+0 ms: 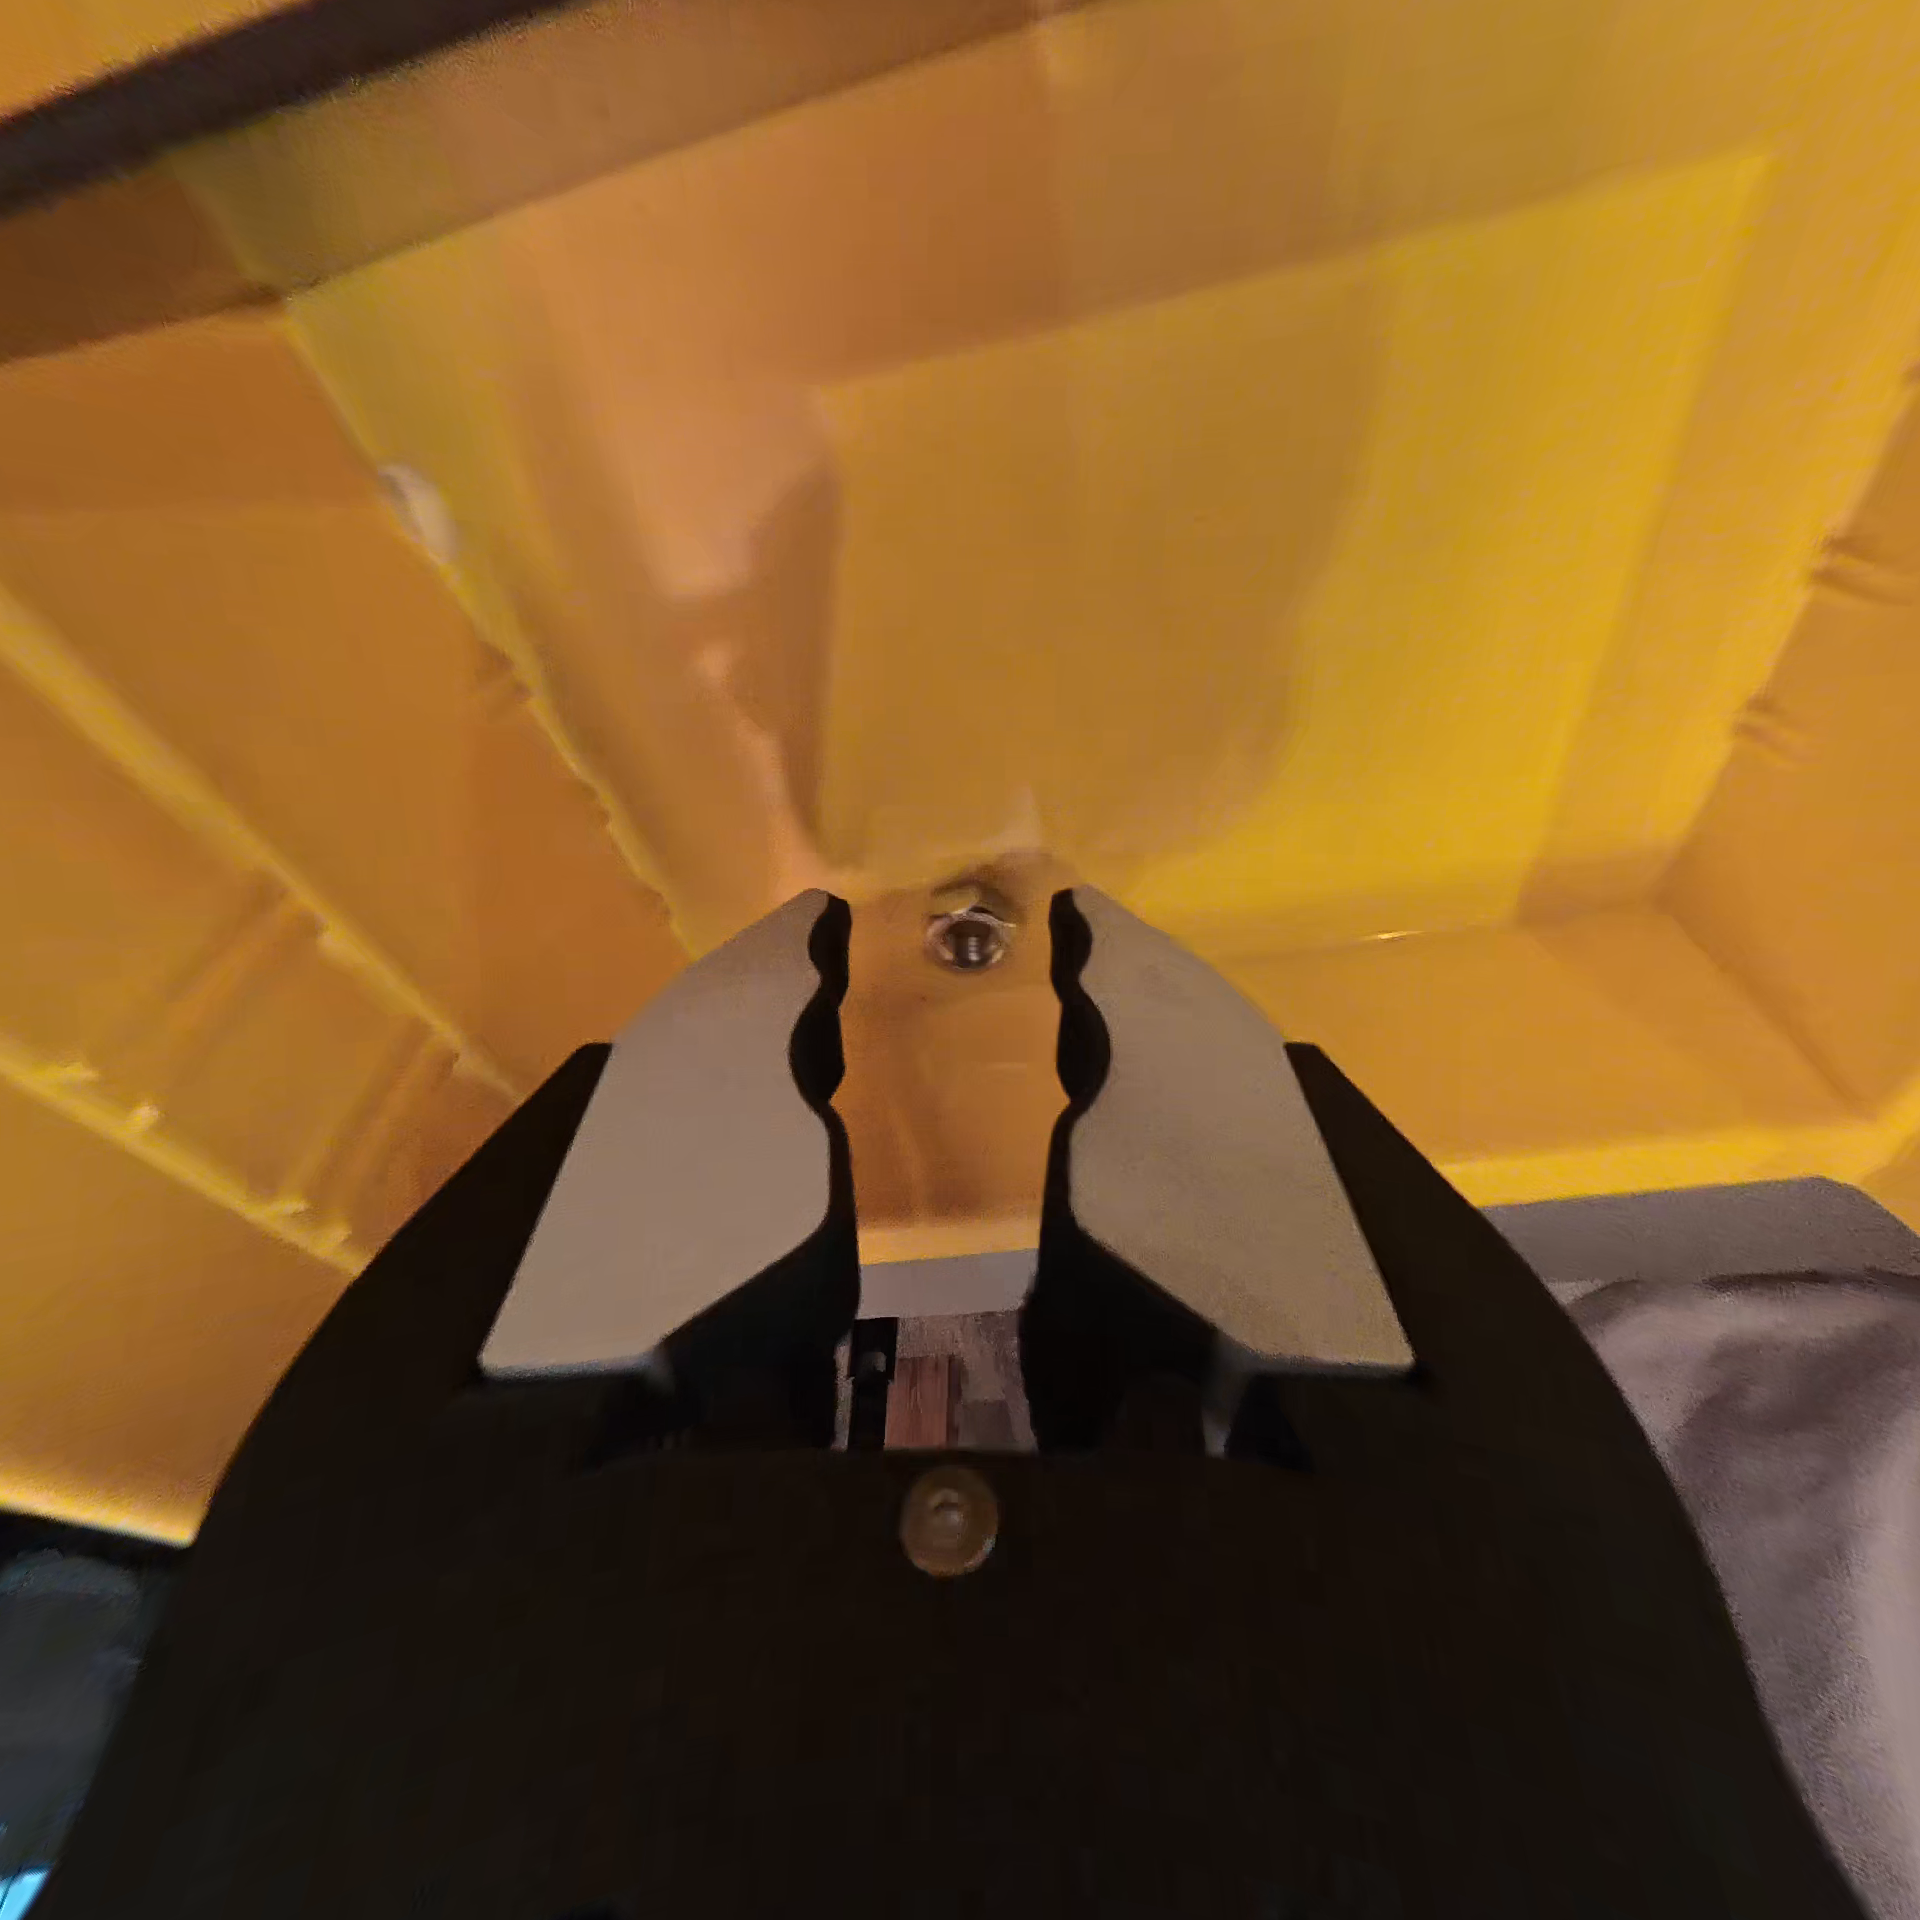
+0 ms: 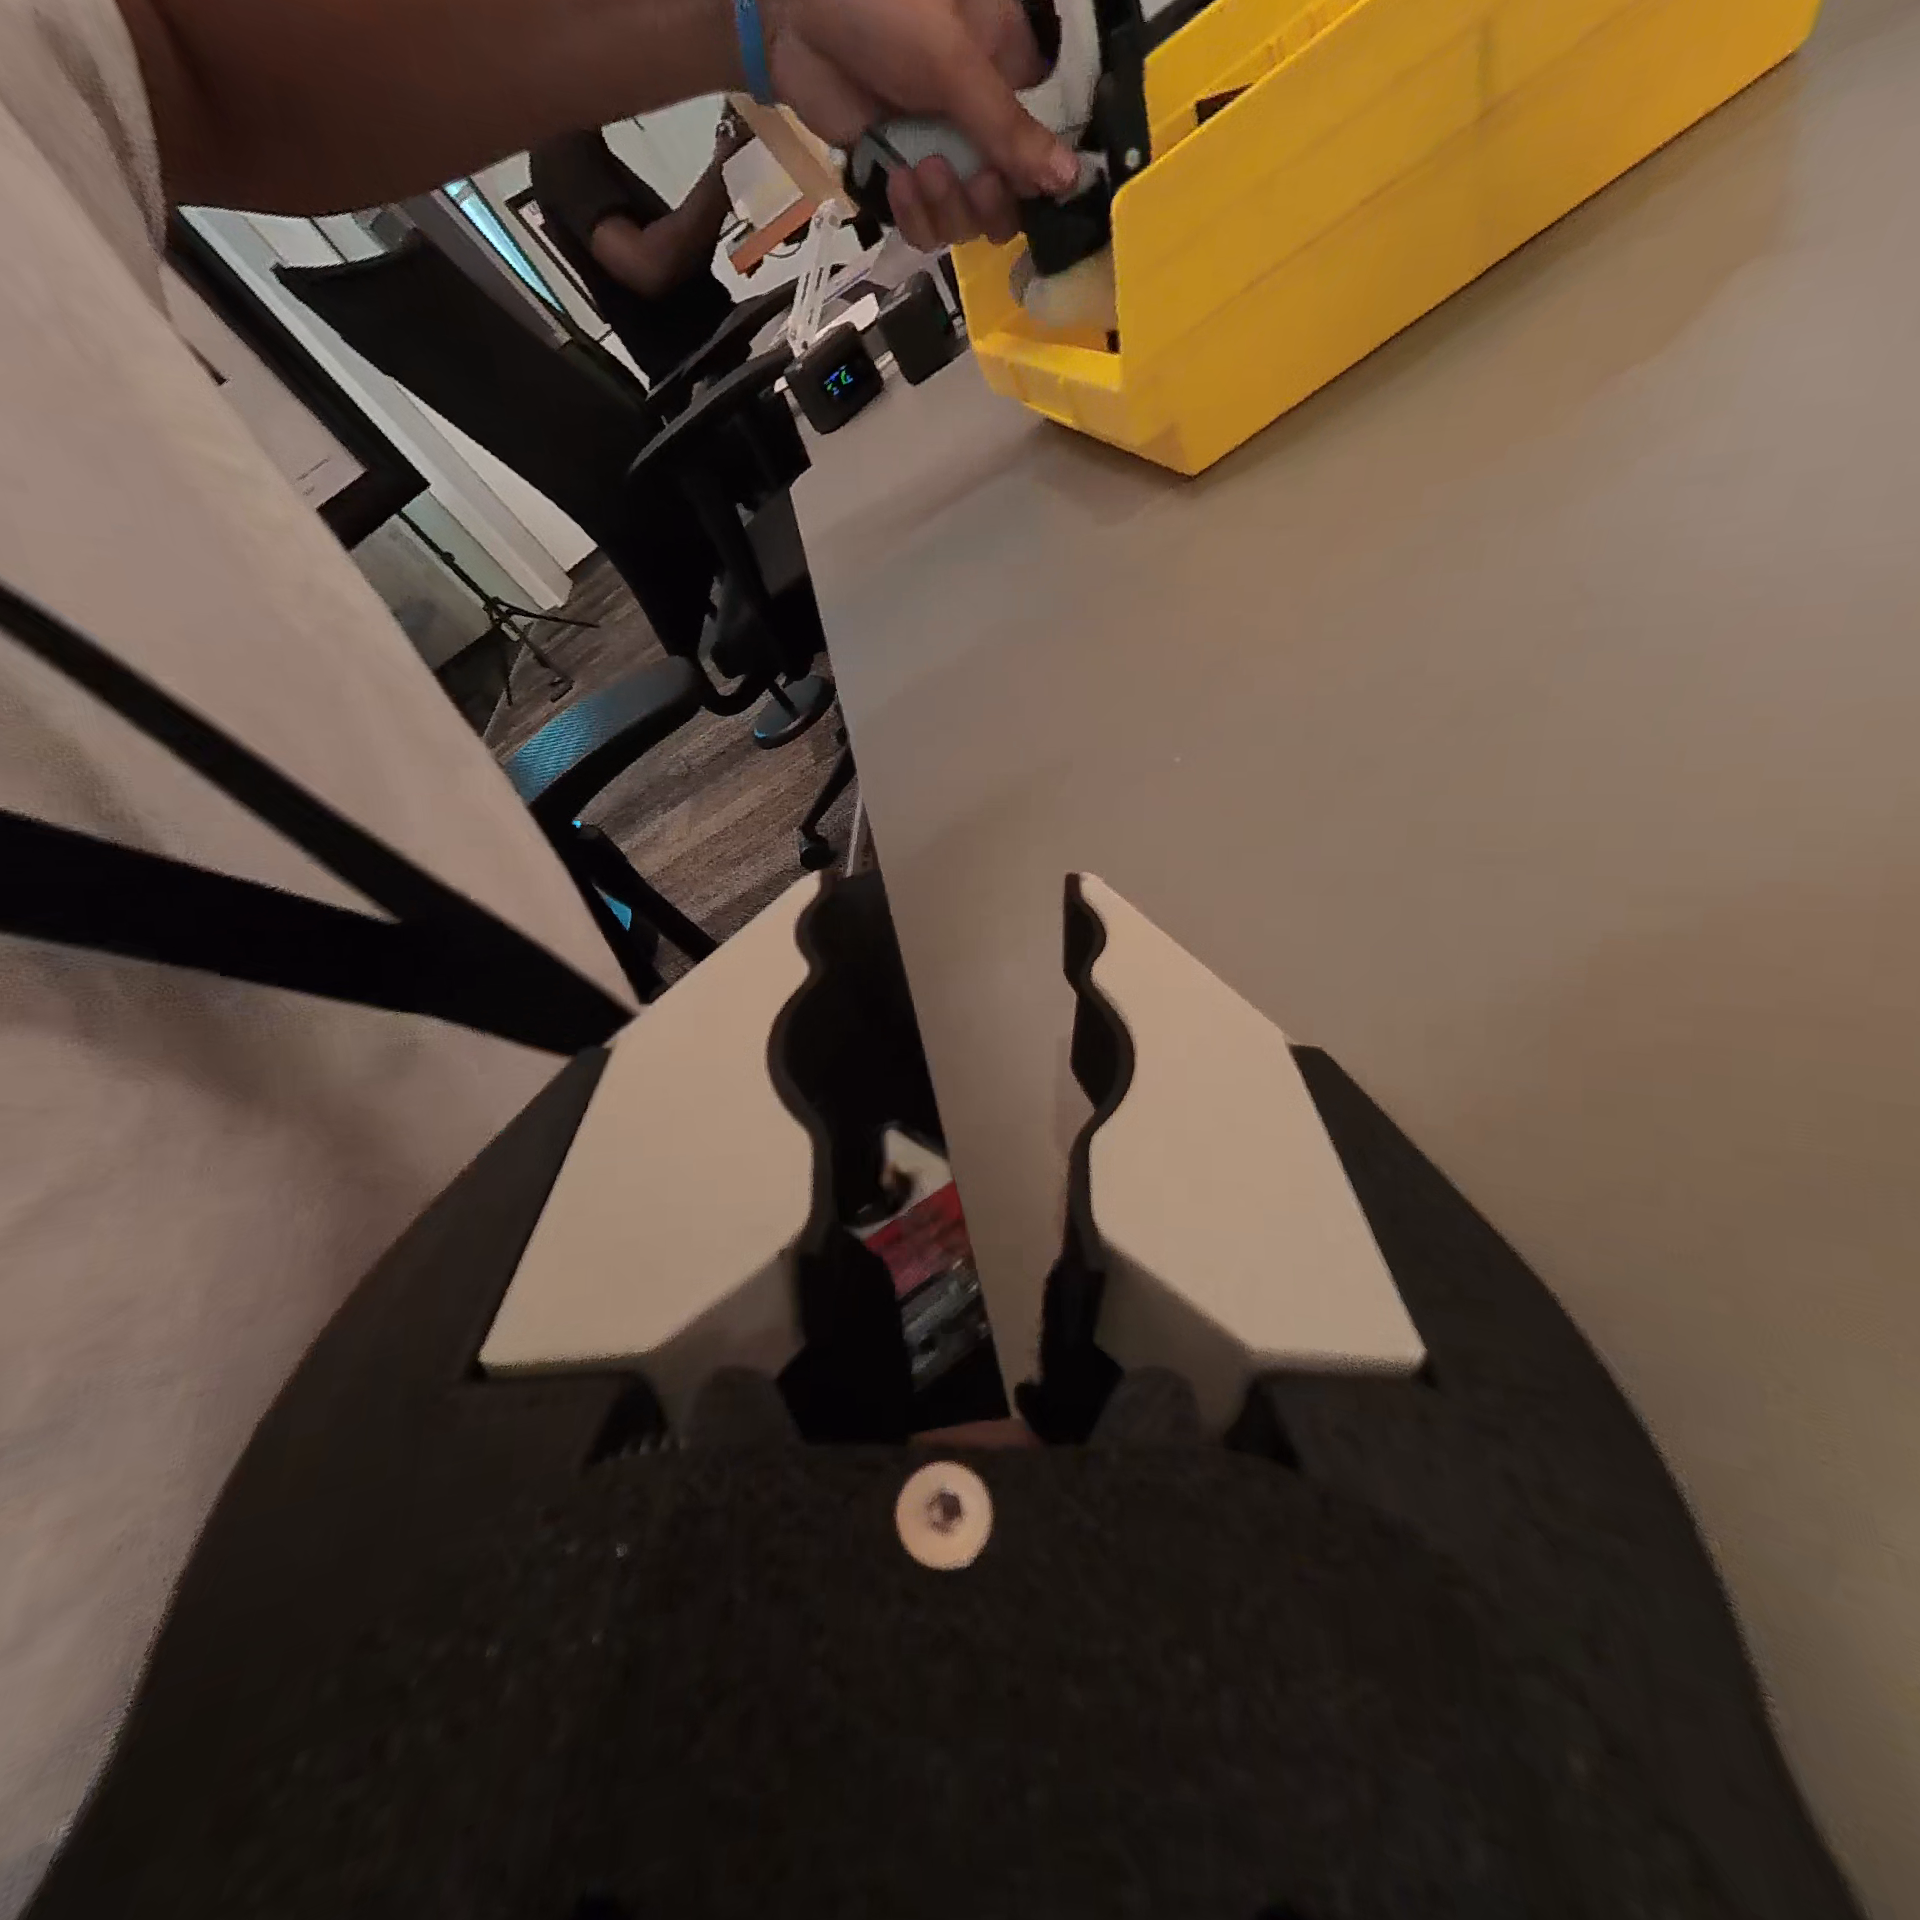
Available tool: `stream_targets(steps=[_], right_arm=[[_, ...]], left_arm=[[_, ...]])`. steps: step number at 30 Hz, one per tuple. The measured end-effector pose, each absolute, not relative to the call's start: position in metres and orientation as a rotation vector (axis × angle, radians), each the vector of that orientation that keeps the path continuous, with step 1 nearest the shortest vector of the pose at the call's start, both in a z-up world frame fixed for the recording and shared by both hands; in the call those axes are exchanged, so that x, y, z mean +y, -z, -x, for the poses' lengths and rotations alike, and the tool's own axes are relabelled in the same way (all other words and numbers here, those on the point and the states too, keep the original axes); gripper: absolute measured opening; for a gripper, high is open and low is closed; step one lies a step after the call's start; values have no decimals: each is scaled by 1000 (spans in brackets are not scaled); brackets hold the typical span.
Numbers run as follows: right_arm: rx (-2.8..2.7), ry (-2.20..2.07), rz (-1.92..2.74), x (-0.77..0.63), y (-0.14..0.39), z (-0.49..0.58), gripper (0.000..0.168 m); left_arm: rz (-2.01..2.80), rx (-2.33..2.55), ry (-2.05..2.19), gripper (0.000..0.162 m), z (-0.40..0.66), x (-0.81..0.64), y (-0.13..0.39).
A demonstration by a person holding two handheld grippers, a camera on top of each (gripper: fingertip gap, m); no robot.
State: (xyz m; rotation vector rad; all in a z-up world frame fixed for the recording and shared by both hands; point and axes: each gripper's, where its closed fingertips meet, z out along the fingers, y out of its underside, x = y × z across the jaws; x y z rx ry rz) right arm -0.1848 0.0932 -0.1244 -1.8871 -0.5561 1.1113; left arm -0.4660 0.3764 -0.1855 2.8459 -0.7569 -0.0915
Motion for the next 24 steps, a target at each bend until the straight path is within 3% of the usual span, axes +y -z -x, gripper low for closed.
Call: stream_targets(steps=[5,14,16,20,24], right_arm=[[-574,-1124,1899,89,127,188,43],[-529,-1127,1882,91,122,181,42],[-534,-1119,1891,90,124,182,42],[-548,-1107,1900,89,126,184,42],[-558,-1090,1914,88,129,184,42]], left_arm=[[-2833,-652,8,15,464,372,189],[-2824,-675,-59,10,460,369,175],[-2838,-711,-66,0,457,371,167],[-2836,-761,-63,1,455,371,163],[-2819,-799,-44,24,458,369,167]])
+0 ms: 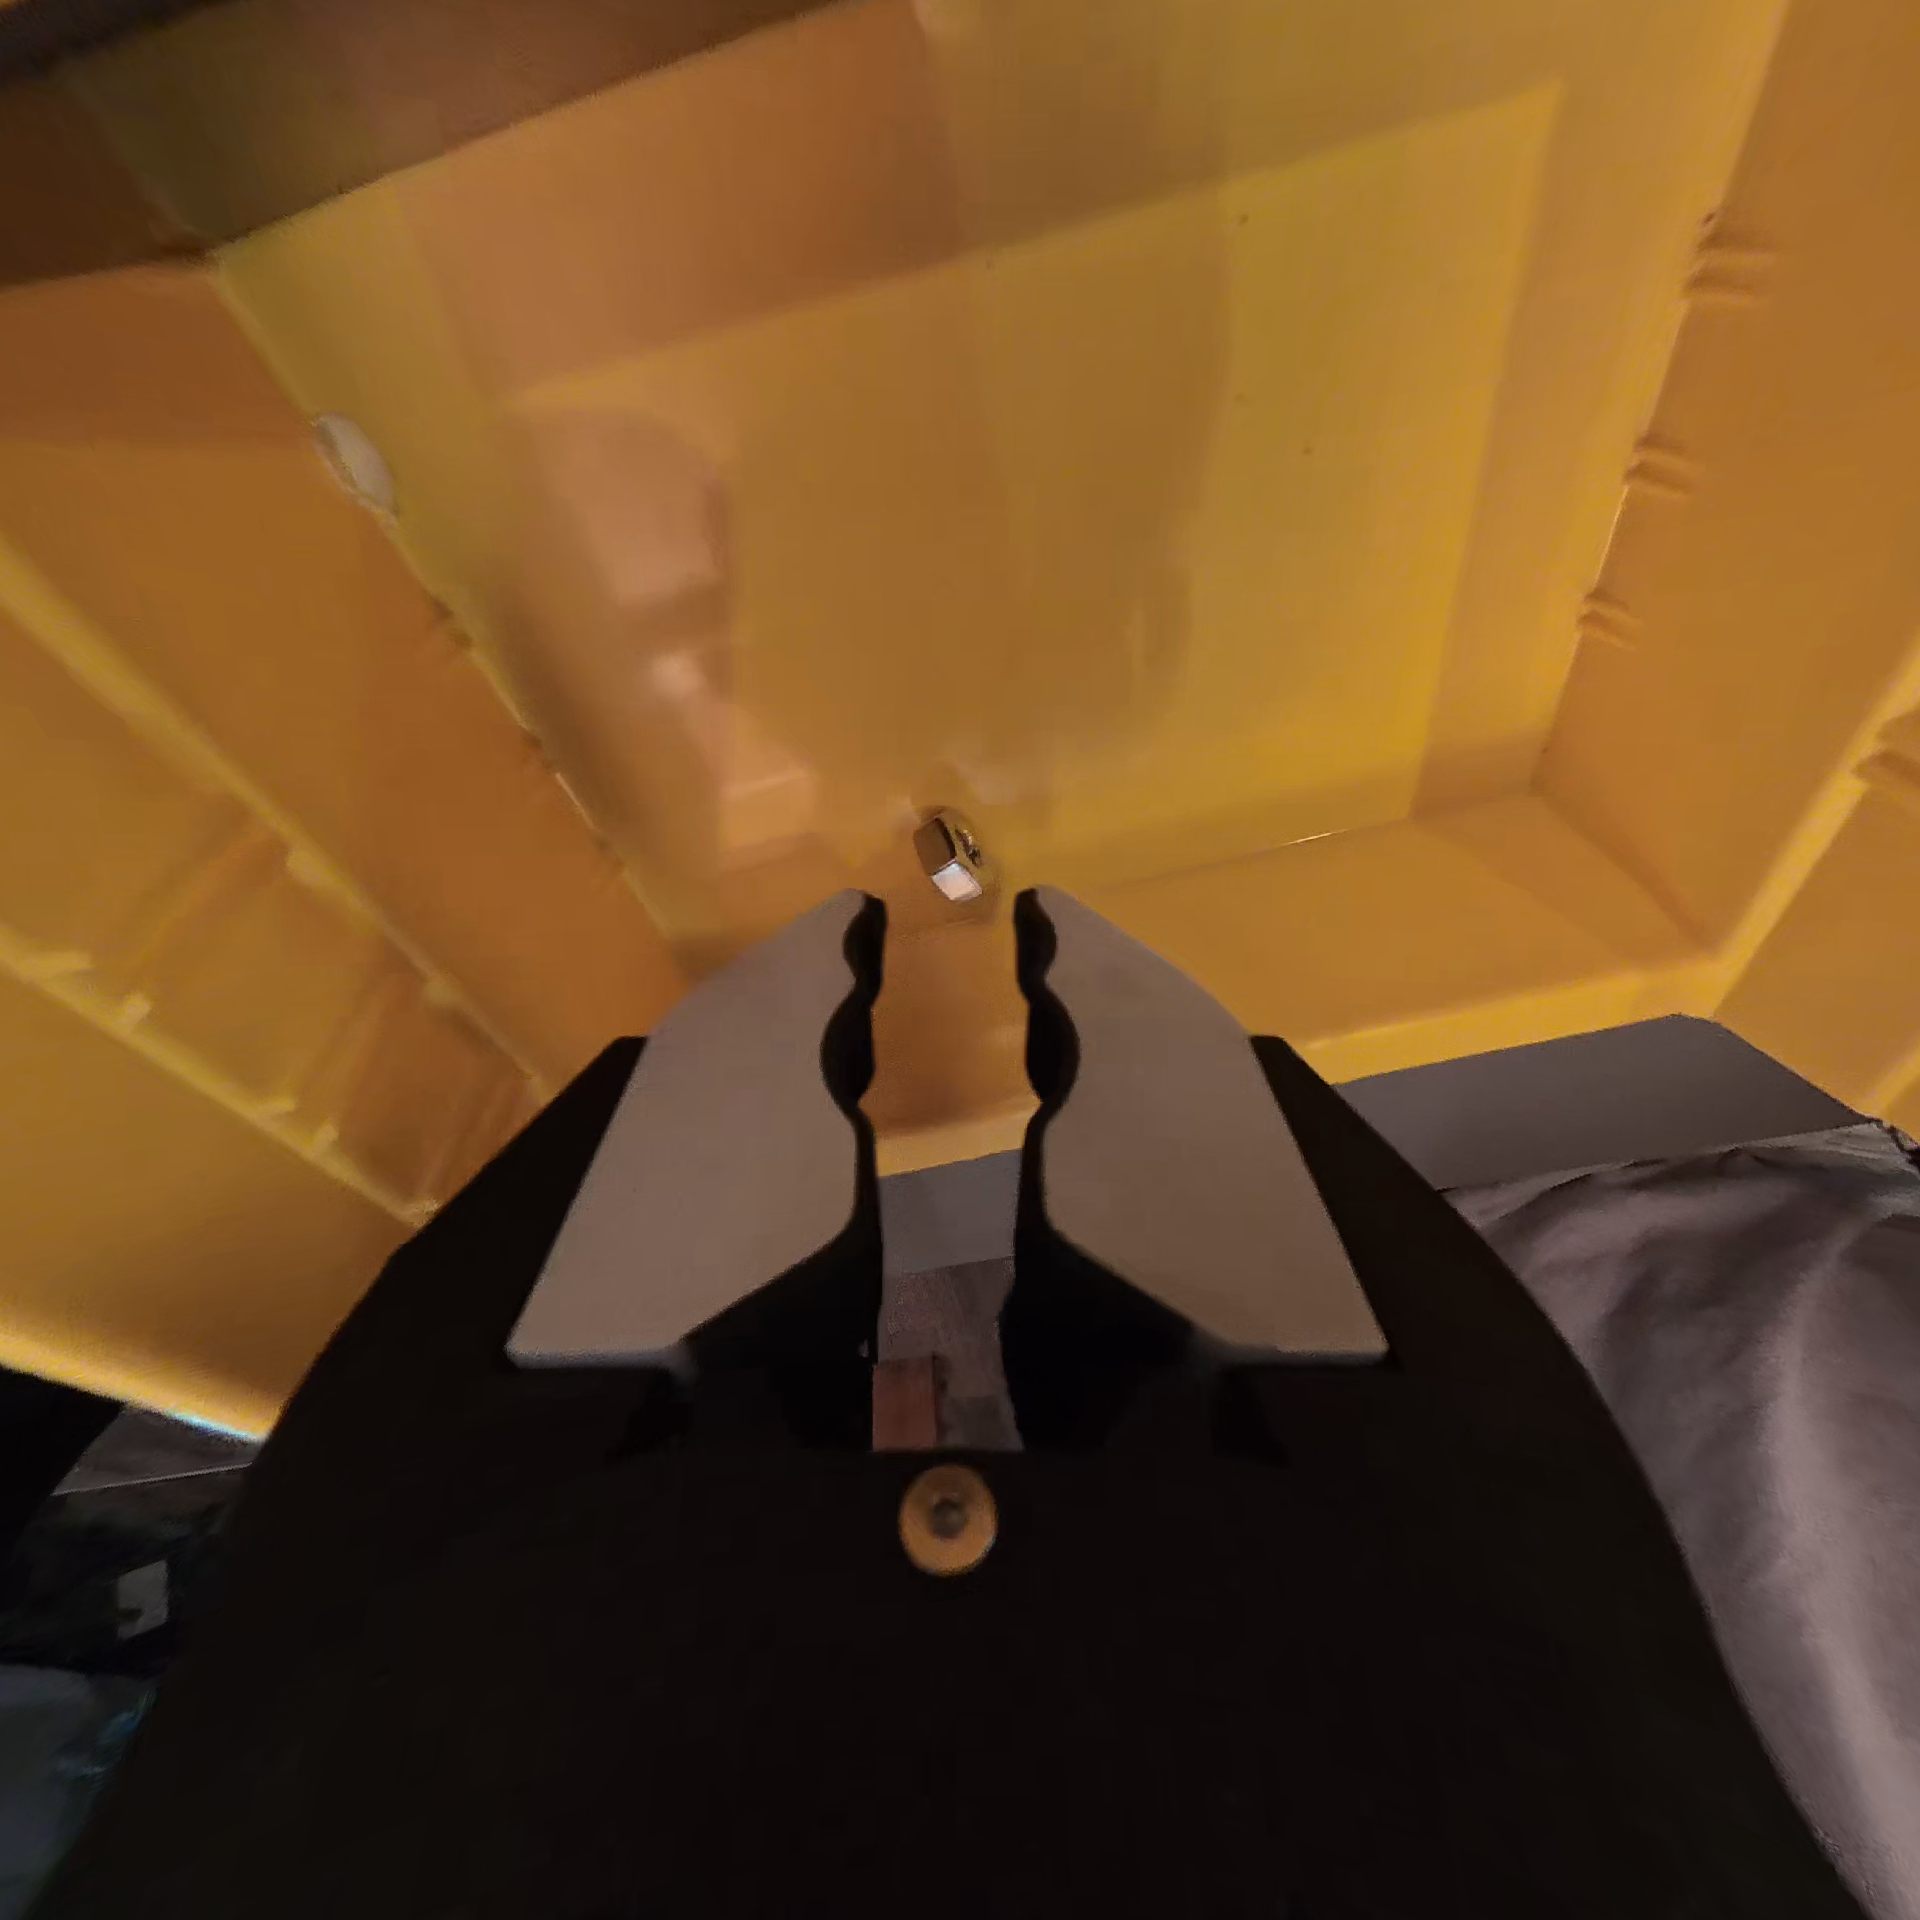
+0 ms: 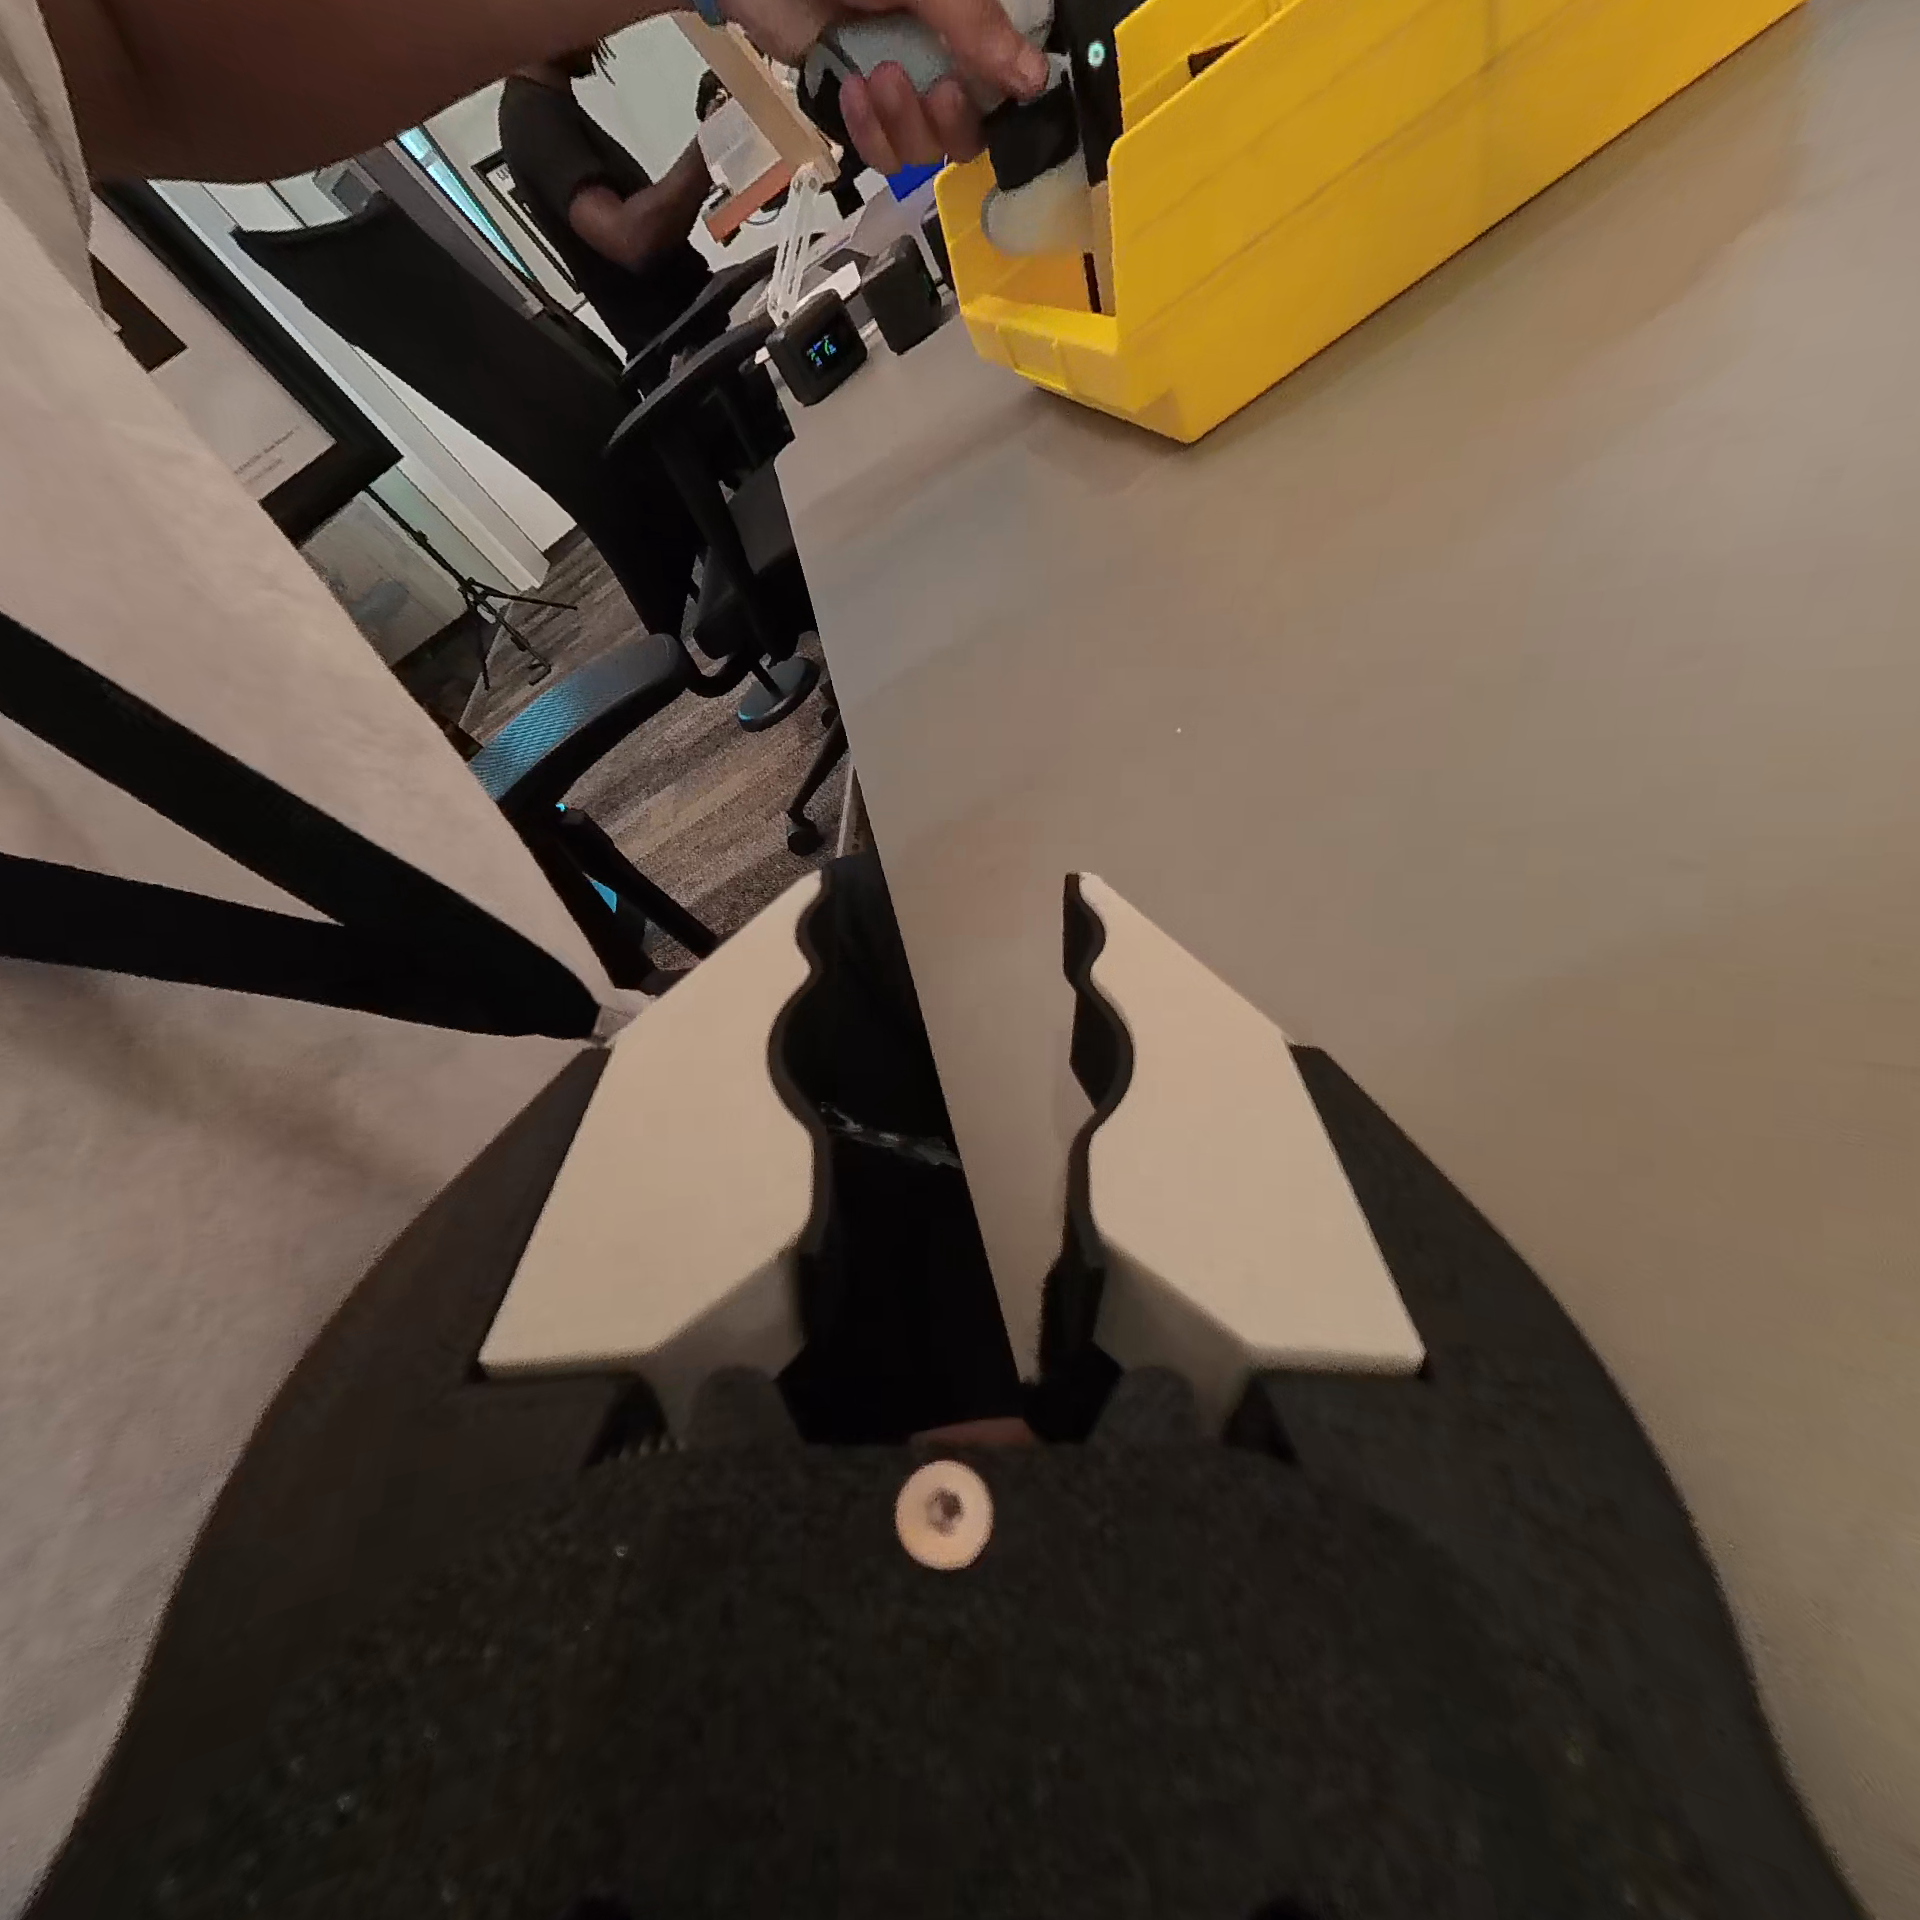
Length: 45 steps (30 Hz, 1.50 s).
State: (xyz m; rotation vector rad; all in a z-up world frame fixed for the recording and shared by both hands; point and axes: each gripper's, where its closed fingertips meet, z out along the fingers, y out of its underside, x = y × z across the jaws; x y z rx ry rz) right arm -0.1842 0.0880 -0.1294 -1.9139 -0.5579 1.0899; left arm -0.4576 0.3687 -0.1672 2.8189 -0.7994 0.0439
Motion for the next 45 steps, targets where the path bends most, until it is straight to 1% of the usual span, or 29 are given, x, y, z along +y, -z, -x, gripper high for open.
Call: stream_targets(steps=[3,5,6,7,8,9,12,13,16,19,22,25,27,31,32,33,37,39,41,45], right_arm=[[-557,-1092,1921,88,131,184,42],[-560,-1095,1925,88,132,185,43],[-562,-1097,1925,87,132,185,42],[-565,-1101,1926,87,132,186,42],[-569,-1104,1927,87,132,187,43],[-572,-1104,1929,86,133,188,43],[-573,-1096,1931,86,133,187,42],[-569,-1097,1928,86,132,186,42],[-557,-1106,1919,87,130,185,42],[-560,-1105,1919,86,130,186,42],[-572,-1094,1923,85,131,187,42],[-575,-1099,1921,84,131,188,42],[-577,-1095,1923,83,131,188,42],[-570,-1087,1927,84,131,186,42],[-568,-1087,1927,85,132,186,42],[-566,-1088,1928,85,132,185,42],[-562,-1088,1932,86,132,184,42],[-563,-1092,1930,86,132,185,42],[-566,-1093,1929,86,132,186,42],[-570,-1085,1933,87,133,187,42]], left_arm=[[-2807,-862,-27,39,458,371,166],[-2784,-863,-15,41,459,368,168],[-2773,-849,-16,38,459,367,171],[-2765,-831,-21,29,459,365,173],[-2761,-809,-32,16,458,364,175],[-2760,-789,-42,8,457,364,175],[-2791,-776,-51,6,457,370,172],[-2800,-778,-67,0,456,371,169],[-2797,-827,-179,0,445,370,156],[-2806,-899,-169,0,444,371,145],[-2794,-908,-140,1,447,368,151],[-2771,-982,-129,34,443,368,163],[-2771,-1019,-102,40,442,373,170],[-2780,-1035,-77,40,437,382,184],[-2777,-1052,-54,39,437,383,187],[-2770,-1069,-23,24,439,384,189],[-2752,-1104,29,21,441,381,188],[-2746,-1127,34,19,441,379,182],[-2751,-1172,-4,19,431,379,164],[-2812,-1496,-156,19,362,390,84]])
